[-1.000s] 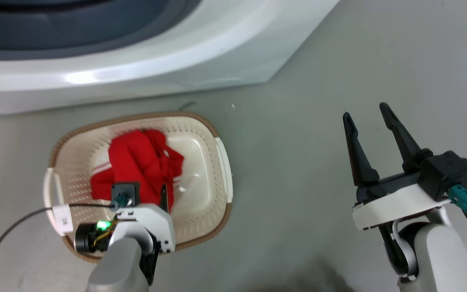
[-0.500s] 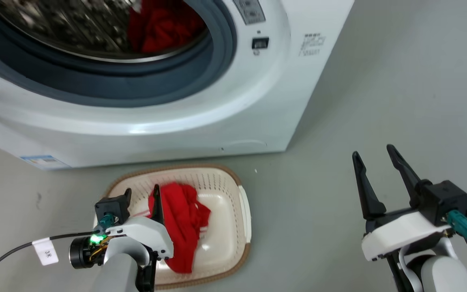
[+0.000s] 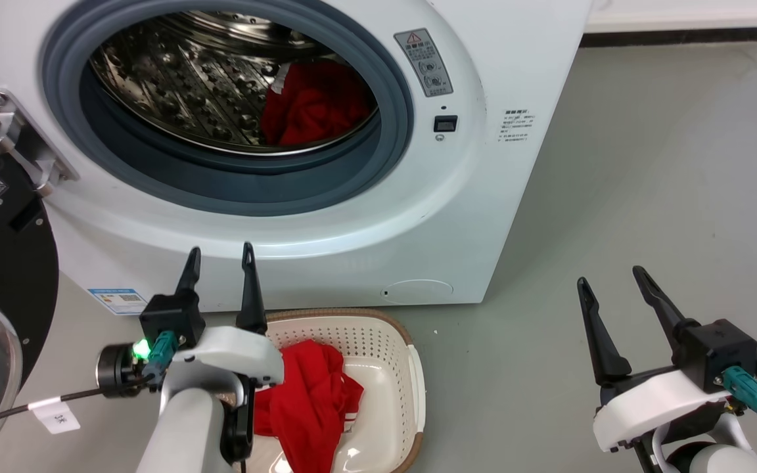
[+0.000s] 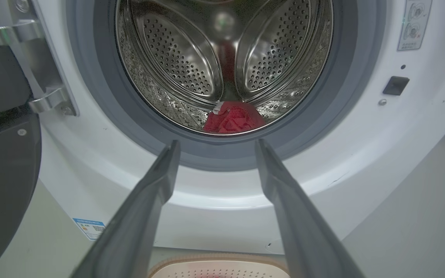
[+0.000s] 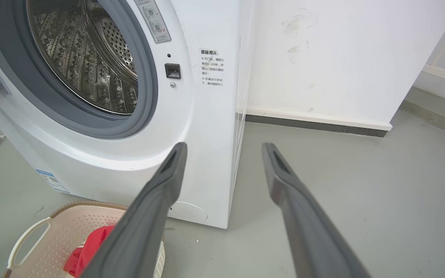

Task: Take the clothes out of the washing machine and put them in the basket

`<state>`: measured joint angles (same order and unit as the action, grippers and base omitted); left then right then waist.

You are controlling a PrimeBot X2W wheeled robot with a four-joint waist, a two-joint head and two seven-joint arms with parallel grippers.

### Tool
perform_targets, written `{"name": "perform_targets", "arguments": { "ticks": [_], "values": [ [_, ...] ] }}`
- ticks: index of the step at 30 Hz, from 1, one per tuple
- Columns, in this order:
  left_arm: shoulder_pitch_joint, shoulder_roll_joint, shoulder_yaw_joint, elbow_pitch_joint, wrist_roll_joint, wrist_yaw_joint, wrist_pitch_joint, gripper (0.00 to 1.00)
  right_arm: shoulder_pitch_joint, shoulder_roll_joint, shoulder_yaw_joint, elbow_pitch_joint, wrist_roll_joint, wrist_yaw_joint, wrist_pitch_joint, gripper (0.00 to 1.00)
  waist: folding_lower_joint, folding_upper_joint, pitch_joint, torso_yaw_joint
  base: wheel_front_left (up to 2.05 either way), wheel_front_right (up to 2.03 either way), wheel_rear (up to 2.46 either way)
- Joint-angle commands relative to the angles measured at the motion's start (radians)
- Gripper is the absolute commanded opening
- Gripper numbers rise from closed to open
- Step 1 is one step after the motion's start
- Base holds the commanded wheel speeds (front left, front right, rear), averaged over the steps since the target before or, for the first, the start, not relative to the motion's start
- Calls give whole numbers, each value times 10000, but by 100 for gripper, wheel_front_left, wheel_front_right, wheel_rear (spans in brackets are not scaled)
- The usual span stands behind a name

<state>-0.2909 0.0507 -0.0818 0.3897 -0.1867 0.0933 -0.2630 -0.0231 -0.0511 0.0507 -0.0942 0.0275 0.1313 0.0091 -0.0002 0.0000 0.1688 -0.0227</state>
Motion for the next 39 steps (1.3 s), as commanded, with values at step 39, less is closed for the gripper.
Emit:
{"name": "perform_targets", "arguments": {
  "ticks": [39],
  "values": [
    [-10680,3216,438,6975,23,-1709,2902,100,-1685,24,1685,-327,626,-9,-888,100,2,0,5056,-2838,0,0,0]
  ]
}}
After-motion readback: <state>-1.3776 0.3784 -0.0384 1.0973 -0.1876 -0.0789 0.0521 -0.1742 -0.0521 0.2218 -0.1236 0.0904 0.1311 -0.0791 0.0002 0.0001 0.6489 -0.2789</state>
